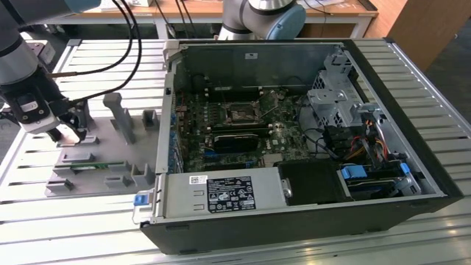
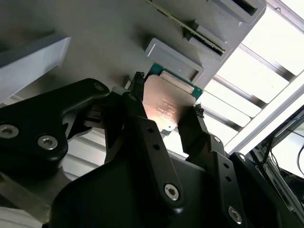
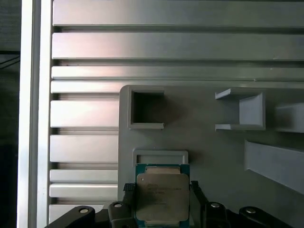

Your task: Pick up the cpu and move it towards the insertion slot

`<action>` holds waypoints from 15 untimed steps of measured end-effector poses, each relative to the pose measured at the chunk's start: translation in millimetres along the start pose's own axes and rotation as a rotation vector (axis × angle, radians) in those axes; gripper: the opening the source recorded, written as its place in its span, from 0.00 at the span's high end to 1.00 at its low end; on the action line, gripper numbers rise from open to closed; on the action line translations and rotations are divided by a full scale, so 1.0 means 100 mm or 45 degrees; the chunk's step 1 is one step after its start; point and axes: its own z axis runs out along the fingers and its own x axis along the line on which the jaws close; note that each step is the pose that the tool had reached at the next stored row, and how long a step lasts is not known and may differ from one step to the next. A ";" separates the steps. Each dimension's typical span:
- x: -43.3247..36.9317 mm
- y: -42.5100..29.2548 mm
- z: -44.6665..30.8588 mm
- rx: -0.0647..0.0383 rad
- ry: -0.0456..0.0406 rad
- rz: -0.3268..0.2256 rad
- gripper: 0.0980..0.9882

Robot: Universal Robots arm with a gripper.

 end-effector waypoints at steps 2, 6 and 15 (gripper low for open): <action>0.000 0.001 -0.031 0.000 0.000 0.000 0.51; -0.001 0.003 -0.092 0.000 0.000 0.000 0.51; -0.001 0.009 -0.240 0.000 0.000 0.000 0.51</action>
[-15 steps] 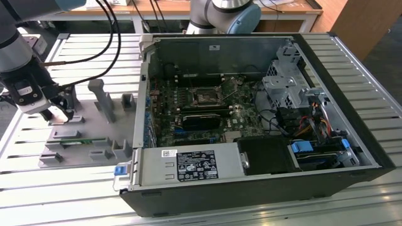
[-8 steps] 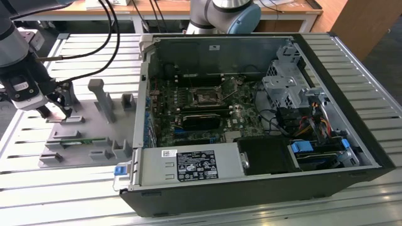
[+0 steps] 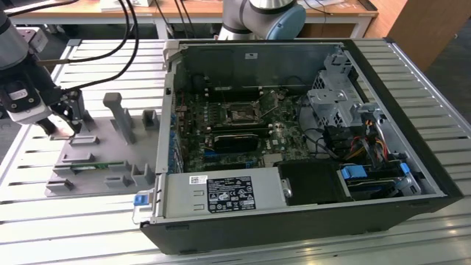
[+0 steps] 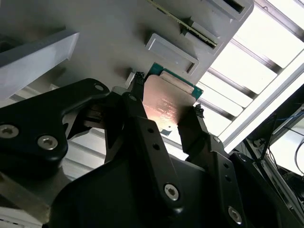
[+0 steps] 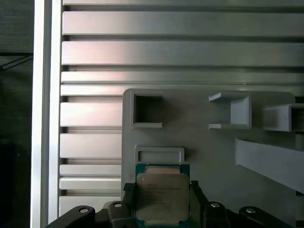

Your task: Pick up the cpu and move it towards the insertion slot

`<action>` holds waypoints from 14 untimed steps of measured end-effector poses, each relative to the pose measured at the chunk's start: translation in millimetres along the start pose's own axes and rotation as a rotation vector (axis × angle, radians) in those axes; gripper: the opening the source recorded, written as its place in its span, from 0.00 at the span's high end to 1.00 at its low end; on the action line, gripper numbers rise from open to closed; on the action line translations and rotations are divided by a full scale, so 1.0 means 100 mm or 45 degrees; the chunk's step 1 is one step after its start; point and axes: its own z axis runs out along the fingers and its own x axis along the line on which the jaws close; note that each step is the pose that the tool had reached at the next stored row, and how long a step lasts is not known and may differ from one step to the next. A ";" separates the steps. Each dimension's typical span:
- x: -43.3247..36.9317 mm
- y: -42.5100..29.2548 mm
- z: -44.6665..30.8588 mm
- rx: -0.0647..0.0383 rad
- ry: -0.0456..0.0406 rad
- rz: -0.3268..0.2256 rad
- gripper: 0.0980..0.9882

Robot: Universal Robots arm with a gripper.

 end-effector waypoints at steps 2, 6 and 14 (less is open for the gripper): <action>0.000 0.001 -0.033 0.000 0.000 0.000 0.51; -0.001 0.004 -0.108 0.000 0.000 0.000 0.51; -0.001 0.009 -0.240 0.000 0.000 0.000 0.51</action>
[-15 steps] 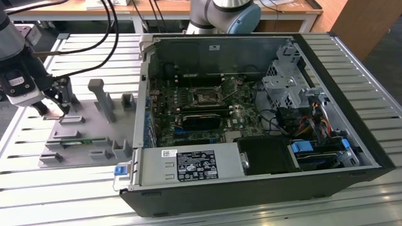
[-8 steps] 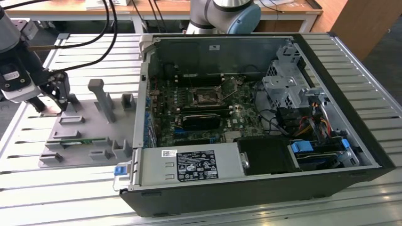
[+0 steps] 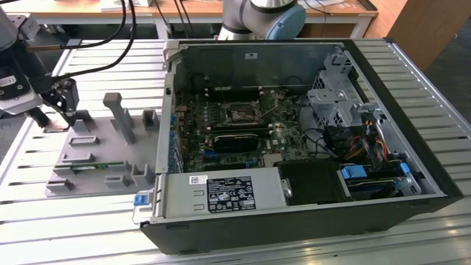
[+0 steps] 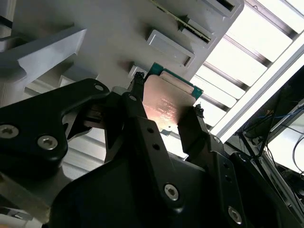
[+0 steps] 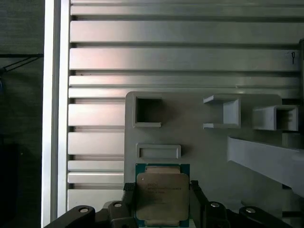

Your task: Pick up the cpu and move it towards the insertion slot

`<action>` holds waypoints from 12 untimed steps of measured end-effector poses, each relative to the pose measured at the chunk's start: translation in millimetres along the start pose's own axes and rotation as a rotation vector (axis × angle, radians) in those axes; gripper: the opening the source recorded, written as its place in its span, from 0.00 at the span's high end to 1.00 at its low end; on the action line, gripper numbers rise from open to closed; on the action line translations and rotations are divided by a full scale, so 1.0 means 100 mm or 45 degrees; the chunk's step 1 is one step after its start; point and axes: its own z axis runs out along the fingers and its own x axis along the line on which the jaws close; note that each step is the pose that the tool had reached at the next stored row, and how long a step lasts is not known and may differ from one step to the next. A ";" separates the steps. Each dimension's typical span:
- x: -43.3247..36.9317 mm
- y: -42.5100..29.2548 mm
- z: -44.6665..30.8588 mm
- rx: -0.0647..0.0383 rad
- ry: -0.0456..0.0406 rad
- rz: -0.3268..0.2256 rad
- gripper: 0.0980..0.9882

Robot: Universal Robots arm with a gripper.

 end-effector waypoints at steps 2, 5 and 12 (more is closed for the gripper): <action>0.000 0.001 -0.037 0.000 0.000 0.000 0.51; 0.000 0.004 -0.091 0.000 0.000 0.000 0.51; -0.001 0.007 -0.188 0.000 0.000 0.000 0.51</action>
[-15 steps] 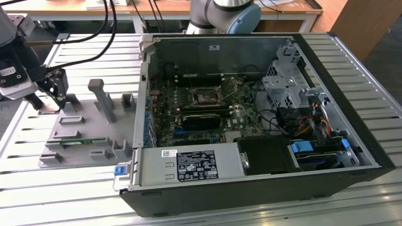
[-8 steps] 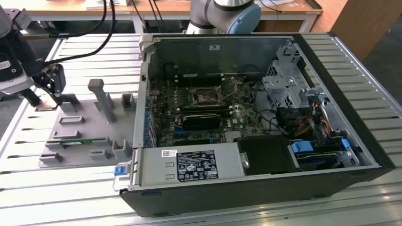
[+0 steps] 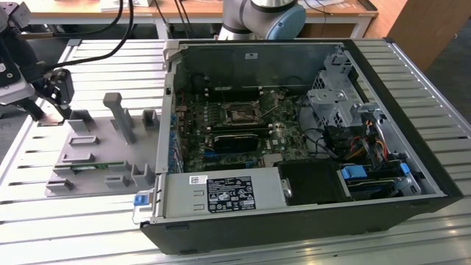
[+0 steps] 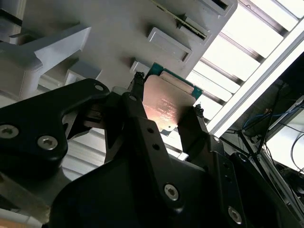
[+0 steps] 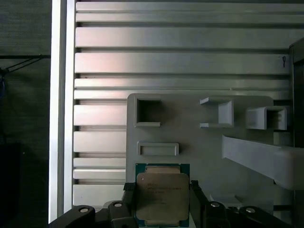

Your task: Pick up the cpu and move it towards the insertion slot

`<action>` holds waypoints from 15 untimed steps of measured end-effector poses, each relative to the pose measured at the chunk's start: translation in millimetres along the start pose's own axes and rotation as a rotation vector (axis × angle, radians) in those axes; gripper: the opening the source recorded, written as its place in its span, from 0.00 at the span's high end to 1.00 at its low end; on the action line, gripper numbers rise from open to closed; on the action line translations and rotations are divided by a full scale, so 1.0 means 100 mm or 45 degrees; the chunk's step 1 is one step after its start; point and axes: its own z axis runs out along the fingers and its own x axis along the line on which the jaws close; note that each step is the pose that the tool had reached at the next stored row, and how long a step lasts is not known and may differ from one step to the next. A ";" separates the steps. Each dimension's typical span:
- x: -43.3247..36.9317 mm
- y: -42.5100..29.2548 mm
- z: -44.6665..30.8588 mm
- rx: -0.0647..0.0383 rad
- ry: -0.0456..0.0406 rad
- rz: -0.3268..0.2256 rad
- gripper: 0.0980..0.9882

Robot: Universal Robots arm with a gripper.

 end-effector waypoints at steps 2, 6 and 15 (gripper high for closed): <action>0.000 0.001 -0.027 0.000 0.000 0.000 0.51; 0.000 0.003 -0.083 0.000 0.000 0.000 0.51; -0.001 0.009 -0.226 0.000 0.000 0.000 0.51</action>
